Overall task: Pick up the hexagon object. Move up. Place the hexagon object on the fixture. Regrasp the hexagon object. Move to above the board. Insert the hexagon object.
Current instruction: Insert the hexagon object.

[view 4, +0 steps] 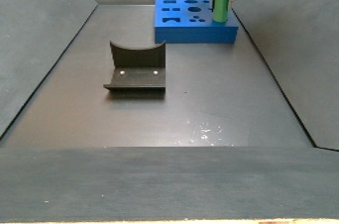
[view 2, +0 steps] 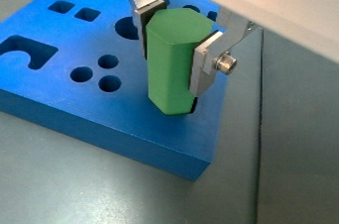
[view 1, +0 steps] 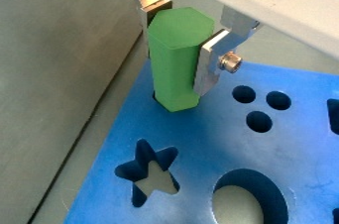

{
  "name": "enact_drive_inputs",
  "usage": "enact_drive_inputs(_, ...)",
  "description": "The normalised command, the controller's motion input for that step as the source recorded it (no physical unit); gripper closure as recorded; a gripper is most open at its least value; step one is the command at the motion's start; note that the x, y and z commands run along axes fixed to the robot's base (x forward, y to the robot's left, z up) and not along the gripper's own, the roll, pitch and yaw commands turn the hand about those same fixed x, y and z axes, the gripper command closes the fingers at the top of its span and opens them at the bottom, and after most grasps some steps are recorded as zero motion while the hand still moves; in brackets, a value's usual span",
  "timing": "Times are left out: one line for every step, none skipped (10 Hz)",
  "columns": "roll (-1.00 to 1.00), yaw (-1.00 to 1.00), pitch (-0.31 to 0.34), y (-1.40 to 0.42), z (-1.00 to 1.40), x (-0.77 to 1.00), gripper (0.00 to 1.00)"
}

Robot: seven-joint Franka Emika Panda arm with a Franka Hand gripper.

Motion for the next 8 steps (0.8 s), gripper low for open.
enact_drive_inputs(0.07, 0.00, -0.066, -0.04, -1.00, -0.10, 1.00)
enact_drive_inputs(0.04, -0.02, 0.000, -0.02, -1.00, 0.00, 1.00)
enact_drive_inputs(0.04, -0.05, 0.000, -0.02, -1.00, 0.00, 1.00)
enact_drive_inputs(0.05, -0.09, 0.000, -0.01, -1.00, 0.09, 1.00)
enact_drive_inputs(0.04, -0.12, 0.000, 0.00, -1.00, 0.39, 1.00)
enact_drive_inputs(0.04, 0.00, 0.106, 0.00, 0.03, 0.00, 1.00)
enact_drive_inputs(0.00, 0.00, -0.017, 0.00, 0.00, 0.00, 1.00)
enact_drive_inputs(0.10, 0.00, -0.106, -0.03, -0.09, 0.00, 1.00)
